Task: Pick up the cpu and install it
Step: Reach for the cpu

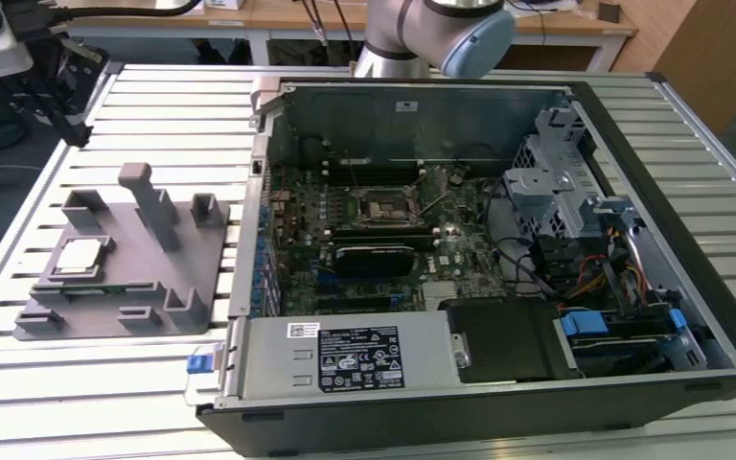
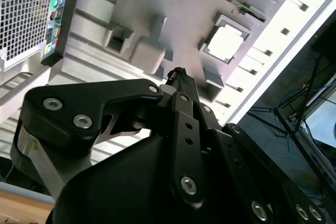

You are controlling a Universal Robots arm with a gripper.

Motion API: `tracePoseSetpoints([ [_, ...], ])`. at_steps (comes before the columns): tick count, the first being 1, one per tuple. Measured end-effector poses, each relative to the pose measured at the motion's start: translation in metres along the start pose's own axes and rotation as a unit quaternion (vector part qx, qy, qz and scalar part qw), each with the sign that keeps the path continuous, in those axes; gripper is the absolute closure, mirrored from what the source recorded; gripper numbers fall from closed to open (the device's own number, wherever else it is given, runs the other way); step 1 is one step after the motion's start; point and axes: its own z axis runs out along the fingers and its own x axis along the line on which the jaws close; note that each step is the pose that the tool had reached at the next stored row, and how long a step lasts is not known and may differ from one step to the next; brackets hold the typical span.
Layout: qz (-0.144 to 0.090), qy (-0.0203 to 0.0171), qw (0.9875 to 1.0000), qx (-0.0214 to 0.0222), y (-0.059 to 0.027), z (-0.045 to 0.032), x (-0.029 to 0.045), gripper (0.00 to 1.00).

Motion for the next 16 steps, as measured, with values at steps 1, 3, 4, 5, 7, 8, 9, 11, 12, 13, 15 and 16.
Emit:
tracePoseSetpoints([
  [1,0.0,0.0001,1.0,0.0,-0.0003,0.0002,0.0033,0.89],
  [3,0.0,0.0002,1.0,0.0,-0.0007,0.0004,0.0093,0.89],
  [4,0.0,0.0004,1.0,0.0,-0.001,0.0005,0.0123,0.89],
  [5,0.0,0.0005,1.0,0.0,-0.0012,0.0007,0.0148,0.89],
  [7,0.0,0.0007,1.0,0.0,-0.0016,0.0008,0.0196,0.89],
  [8,0.0,0.0008,1.0,0.0,-0.0018,0.001,0.022,0.89],
  [9,0.0,0.0009,1.0,0.0001,-0.002,0.0011,0.0246,0.89],
  [11,0.0,0.0012,1.0,0.0001,-0.0023,0.0014,0.0293,0.89],
  [12,0.0,0.0013,1.0,0.0,-0.0025,0.0015,0.0314,0.89],
  [13,0.0,0.0014,1.0,0.0001,-0.0026,0.0016,0.0335,0.89],
  [15,0.0,0.0018,1.0,0.0001,-0.0031,0.0021,0.0392,0.89],
  [16,0.0,0.002,1.0,0.0001,-0.0032,0.0022,0.0412,0.89],
])
